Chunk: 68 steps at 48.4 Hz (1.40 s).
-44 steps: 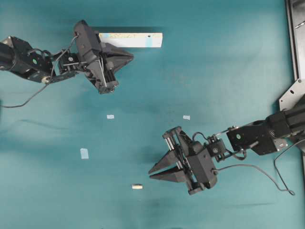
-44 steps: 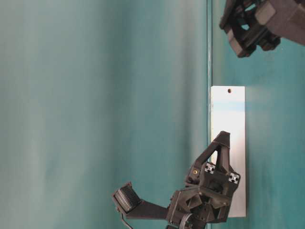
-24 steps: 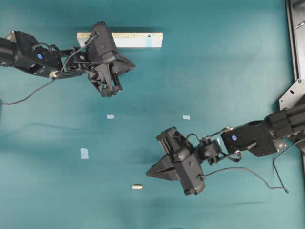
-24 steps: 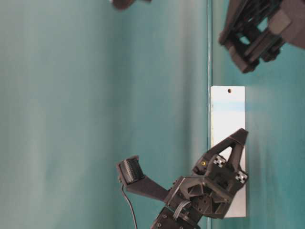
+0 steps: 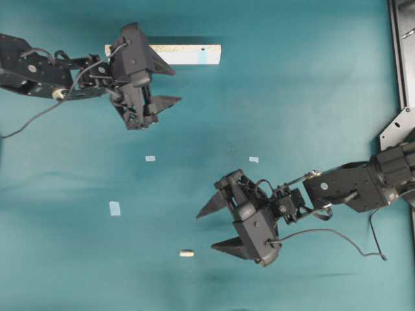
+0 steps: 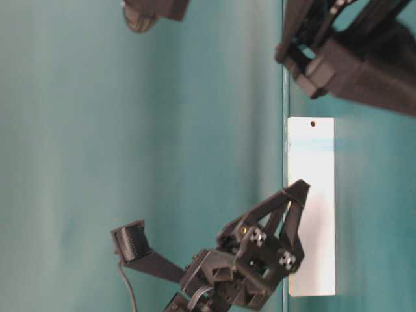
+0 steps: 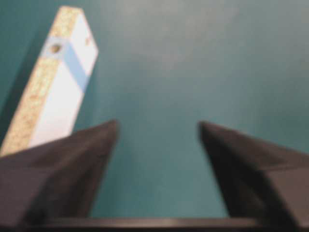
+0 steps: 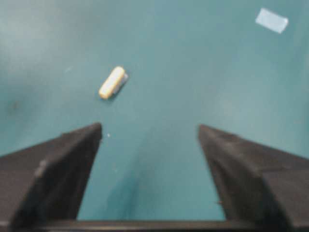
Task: Move the wooden board into place and insert the rod into its hole.
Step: 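Lower the left gripper over the white board's end and close on it, then lift the board with the left gripper and pull it rightward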
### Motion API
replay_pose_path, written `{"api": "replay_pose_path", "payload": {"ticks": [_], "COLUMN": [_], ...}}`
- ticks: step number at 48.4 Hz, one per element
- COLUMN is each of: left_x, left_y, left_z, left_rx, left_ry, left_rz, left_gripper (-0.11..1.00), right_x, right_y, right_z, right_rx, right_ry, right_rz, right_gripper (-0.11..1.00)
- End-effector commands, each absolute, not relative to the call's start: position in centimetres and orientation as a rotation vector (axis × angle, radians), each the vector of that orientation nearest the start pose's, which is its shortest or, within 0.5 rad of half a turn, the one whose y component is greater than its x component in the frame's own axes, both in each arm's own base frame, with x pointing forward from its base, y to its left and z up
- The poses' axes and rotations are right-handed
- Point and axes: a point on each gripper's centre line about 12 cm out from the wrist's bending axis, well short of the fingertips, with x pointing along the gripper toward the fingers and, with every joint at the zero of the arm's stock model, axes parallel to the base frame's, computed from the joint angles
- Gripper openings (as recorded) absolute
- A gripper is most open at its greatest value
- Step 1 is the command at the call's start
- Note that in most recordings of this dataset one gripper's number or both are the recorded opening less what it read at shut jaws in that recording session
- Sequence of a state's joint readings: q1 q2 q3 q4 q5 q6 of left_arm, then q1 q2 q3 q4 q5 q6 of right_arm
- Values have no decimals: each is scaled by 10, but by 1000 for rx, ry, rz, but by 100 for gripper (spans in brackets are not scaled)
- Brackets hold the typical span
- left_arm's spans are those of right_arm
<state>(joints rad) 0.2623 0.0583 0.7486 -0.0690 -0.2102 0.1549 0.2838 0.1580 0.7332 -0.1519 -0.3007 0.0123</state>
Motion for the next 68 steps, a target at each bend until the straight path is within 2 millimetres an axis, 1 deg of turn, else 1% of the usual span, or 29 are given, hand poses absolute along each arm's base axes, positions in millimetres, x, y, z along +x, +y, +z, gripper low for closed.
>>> {"api": "replay_pose_path", "payload": {"ticks": [1, 5, 11, 18, 25, 33, 41, 48, 55, 63, 68], "left_x": [366, 362, 353, 336, 324, 318, 315, 319, 328, 335, 338], "left_y": [99, 99, 107, 130, 148, 165, 180, 184, 189, 192, 190], "left_z": [158, 162, 174, 184, 183, 176, 161, 148, 140, 130, 121], "left_rx": [47, 71, 100, 126, 165, 220, 235, 230, 224, 216, 211], "left_ry": [588, 597, 588, 596, 619, 658, 711, 742, 756, 774, 792], "left_rz": [228, 222, 238, 295, 332, 351, 366, 360, 357, 350, 337], "left_gripper": [90, 91, 91, 91, 91, 91, 91, 91, 91, 91, 91], "right_x": [378, 377, 376, 375, 374, 371, 369, 369, 370, 370, 369], "right_y": [118, 117, 116, 116, 115, 114, 112, 112, 111, 111, 110], "right_z": [133, 137, 145, 160, 176, 184, 195, 209, 219, 222, 221], "right_rx": [-196, -197, -196, -192, -191, -196, -199, -199, -199, -204, -207], "right_ry": [527, 527, 512, 478, 452, 463, 467, 450, 445, 466, 480], "right_rz": [360, 359, 355, 353, 350, 345, 337, 334, 328, 324, 322], "right_gripper": [98, 99, 99, 99, 99, 99, 99, 99, 99, 99, 99]}}
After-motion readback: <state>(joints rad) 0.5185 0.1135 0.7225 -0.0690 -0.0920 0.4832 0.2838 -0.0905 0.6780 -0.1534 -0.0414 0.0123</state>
